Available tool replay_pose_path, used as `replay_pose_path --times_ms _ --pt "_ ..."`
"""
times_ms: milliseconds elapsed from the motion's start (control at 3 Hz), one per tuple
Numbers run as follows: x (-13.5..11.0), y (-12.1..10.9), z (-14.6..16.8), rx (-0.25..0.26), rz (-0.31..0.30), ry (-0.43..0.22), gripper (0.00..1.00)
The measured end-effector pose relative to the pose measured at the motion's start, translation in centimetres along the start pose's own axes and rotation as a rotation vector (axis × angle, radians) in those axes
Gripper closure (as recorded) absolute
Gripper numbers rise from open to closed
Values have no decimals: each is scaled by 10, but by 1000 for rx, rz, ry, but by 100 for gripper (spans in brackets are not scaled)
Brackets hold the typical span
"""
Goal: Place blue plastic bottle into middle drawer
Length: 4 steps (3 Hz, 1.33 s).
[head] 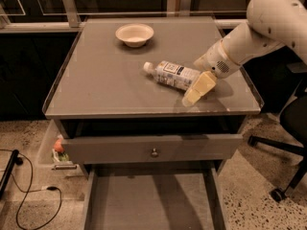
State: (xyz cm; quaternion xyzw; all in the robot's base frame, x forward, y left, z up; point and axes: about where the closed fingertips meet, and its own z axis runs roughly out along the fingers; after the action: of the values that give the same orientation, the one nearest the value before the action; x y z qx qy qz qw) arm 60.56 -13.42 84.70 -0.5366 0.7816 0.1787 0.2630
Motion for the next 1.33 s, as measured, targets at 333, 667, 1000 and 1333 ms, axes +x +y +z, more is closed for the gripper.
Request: replay_pose_path --times_ms 333,667,1000,1333 --pt "0 0 1 -1 6 0 11" --pt "0 0 1 -1 6 0 29" --pt "0 0 1 -2 6 0 52" --pt "0 0 1 -2 6 0 76"
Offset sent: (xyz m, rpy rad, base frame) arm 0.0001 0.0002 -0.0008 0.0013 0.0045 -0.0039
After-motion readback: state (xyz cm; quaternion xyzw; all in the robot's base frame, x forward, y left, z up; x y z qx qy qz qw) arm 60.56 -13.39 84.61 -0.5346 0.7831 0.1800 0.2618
